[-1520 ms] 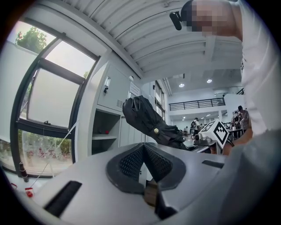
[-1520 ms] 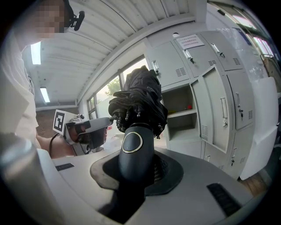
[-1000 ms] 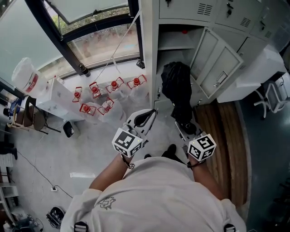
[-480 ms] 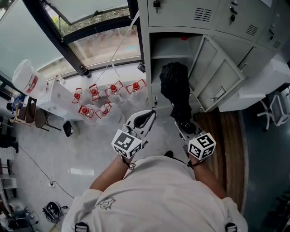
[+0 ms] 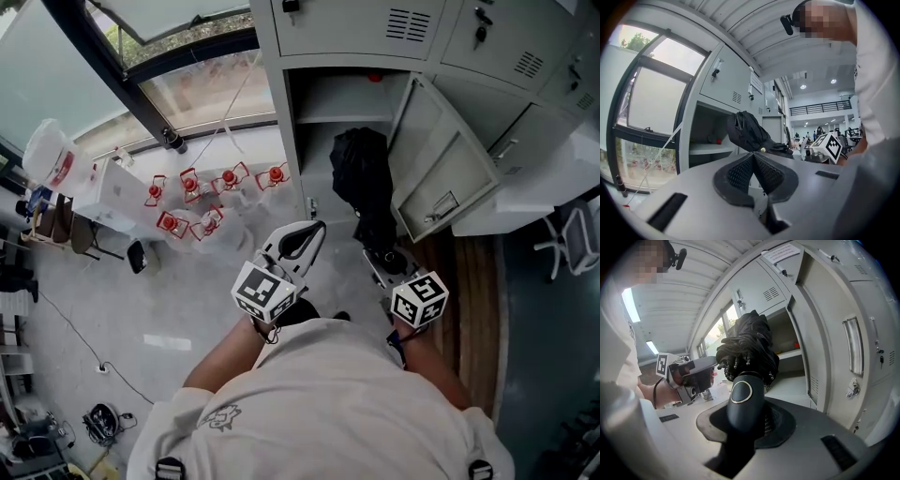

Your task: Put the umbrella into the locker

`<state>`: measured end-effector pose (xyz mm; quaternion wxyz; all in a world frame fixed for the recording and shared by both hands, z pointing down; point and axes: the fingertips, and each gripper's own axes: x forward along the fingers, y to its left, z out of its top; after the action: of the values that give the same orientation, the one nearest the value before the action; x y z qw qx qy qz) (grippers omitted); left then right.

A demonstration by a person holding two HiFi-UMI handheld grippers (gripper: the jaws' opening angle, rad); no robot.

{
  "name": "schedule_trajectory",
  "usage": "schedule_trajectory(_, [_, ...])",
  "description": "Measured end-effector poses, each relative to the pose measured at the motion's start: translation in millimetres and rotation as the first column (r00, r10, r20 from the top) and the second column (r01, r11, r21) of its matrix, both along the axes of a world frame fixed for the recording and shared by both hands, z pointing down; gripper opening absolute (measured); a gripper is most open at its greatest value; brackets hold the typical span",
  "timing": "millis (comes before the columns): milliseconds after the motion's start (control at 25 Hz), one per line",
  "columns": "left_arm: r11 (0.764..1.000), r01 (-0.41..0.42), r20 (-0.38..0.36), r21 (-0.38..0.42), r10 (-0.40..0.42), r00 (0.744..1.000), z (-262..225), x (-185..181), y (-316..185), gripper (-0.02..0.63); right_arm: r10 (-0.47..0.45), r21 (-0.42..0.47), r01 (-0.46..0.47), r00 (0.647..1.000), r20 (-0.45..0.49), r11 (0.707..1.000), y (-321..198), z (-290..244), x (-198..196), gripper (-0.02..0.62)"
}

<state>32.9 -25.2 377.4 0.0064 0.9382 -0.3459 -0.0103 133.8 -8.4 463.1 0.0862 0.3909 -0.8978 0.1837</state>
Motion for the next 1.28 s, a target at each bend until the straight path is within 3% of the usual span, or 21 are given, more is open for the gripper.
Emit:
schedule_trajectory(120, [1.000, -0.002, 0.011, 0.013, 0.002, 1.000, 0.8, 2.0, -9.6, 0.011, 0.003, -0.005, -0.003, 1.000, -0.005, 1.000, -9.8, 3.9, 2.0, 0.110])
schedule_trajectory(560, [0.998, -0.030, -0.009, -0.057, 0.029, 1.000, 31.0, -16.3, -73.1, 0.011, 0.024, -0.122, -0.027, 0.999, -0.021, 0.992, -49.5, 47.3, -15.8, 0.112])
schedule_trajectory(760, [0.996, -0.064, -0.003, -0.069, 0.064, 0.998, 43.2, -30.4, -102.2, 0.011, 0.032, -0.180, -0.048, 0.995, -0.091, 0.983, -70.6, 84.0, -21.8, 0.112])
schedule_trajectory(1280, [0.980, -0.181, 0.051, -0.089, 0.186, 0.981, 81.1, -44.2, -140.5, 0.011, 0.131, -0.286, -0.169, 0.980, -0.148, 0.943, -111.1, 135.1, -42.4, 0.115])
